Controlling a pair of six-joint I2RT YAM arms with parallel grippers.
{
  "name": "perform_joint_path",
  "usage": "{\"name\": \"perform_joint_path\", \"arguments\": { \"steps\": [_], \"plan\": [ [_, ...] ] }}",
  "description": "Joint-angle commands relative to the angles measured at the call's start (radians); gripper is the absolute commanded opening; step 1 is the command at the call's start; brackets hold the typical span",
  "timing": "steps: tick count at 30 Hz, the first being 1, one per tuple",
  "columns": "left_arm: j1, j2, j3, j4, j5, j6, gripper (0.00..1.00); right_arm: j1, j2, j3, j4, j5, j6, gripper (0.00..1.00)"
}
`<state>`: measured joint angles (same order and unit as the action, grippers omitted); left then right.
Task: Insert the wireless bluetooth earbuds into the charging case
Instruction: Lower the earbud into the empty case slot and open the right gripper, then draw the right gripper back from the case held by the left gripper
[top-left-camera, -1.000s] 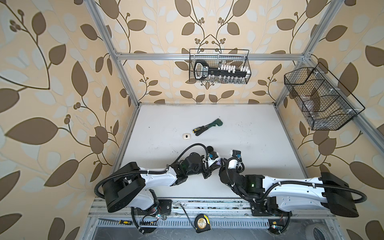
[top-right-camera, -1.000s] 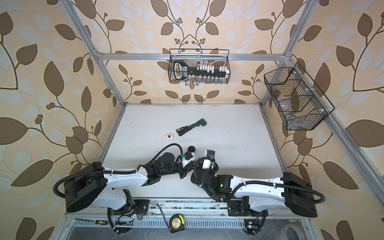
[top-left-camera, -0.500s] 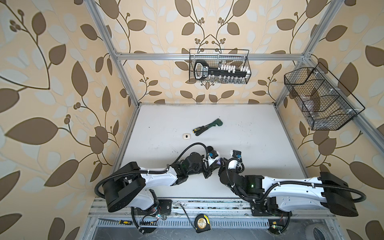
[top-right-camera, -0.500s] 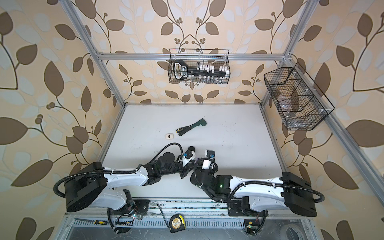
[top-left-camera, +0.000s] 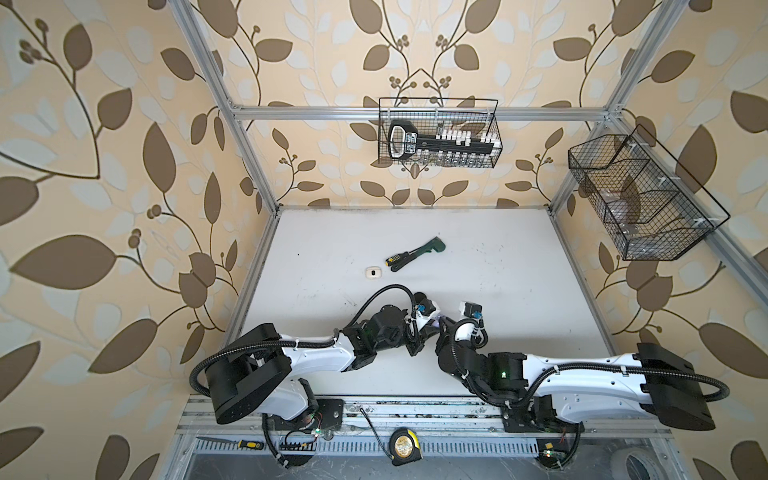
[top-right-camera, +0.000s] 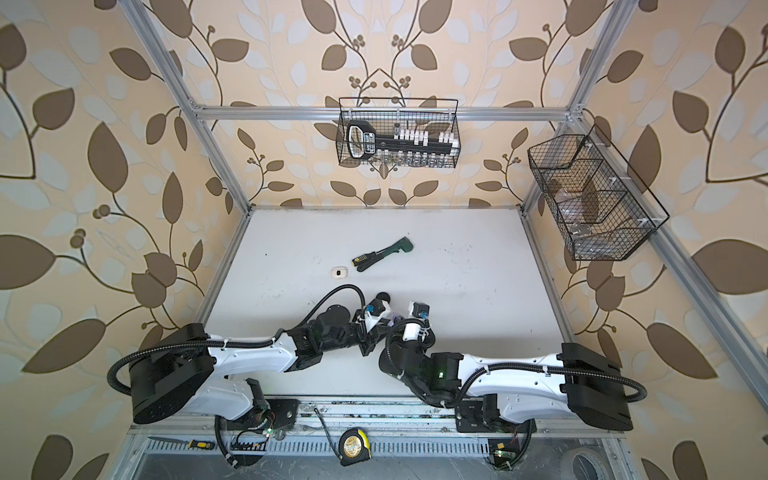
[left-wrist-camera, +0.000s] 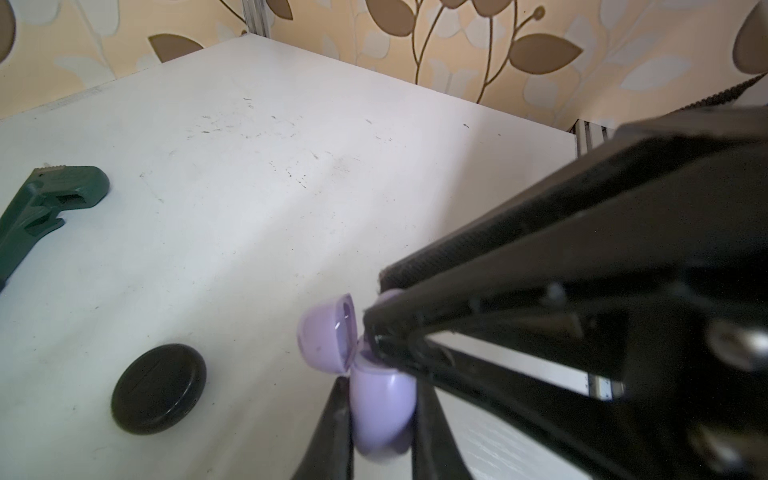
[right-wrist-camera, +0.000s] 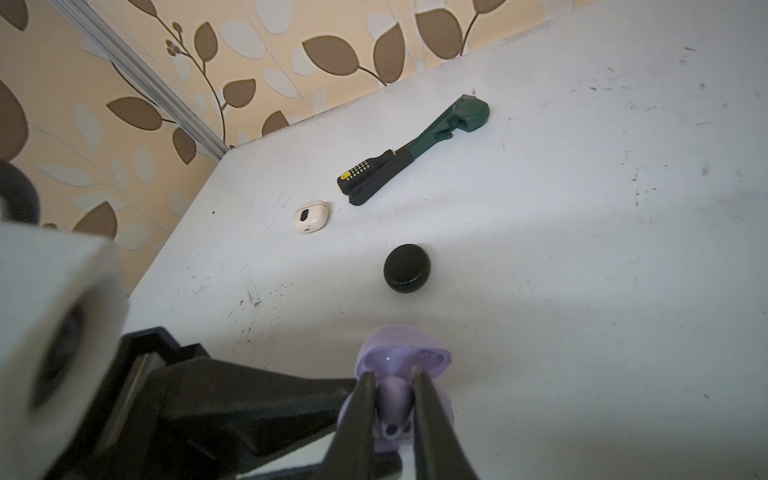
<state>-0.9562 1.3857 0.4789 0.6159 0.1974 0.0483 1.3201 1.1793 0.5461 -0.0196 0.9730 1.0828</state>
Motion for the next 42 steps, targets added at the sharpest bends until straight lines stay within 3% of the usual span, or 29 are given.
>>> {"name": "perform_joint_path", "arguments": {
  "steps": [1, 20, 23, 28, 36, 42],
  "plan": [
    [-0.006, -0.004, 0.031, 0.094, -0.017, -0.004, 0.00, 0.031, -0.009, -0.008, 0.024, -0.028, 0.023, 0.20],
    [-0.006, -0.007, -0.043, 0.262, 0.018, 0.025, 0.00, 0.049, -0.046, -0.023, 0.050, -0.025, 0.018, 0.19],
    [-0.005, 0.005, -0.044, 0.268, 0.013, 0.030, 0.00, 0.050, -0.080, -0.021, 0.074, -0.059, -0.030, 0.21],
    [-0.006, 0.016, -0.070, 0.337, 0.005, 0.036, 0.00, 0.053, -0.152, -0.023, 0.062, -0.078, -0.062, 0.33],
    [-0.006, 0.043, -0.094, 0.407, 0.012, 0.044, 0.00, 0.057, -0.291, 0.018, 0.009, -0.118, -0.150, 0.34],
    [-0.006, 0.080, -0.114, 0.492, 0.059, 0.057, 0.00, 0.056, -0.364, 0.026, -0.074, -0.071, -0.176, 0.34]
  ]
}}
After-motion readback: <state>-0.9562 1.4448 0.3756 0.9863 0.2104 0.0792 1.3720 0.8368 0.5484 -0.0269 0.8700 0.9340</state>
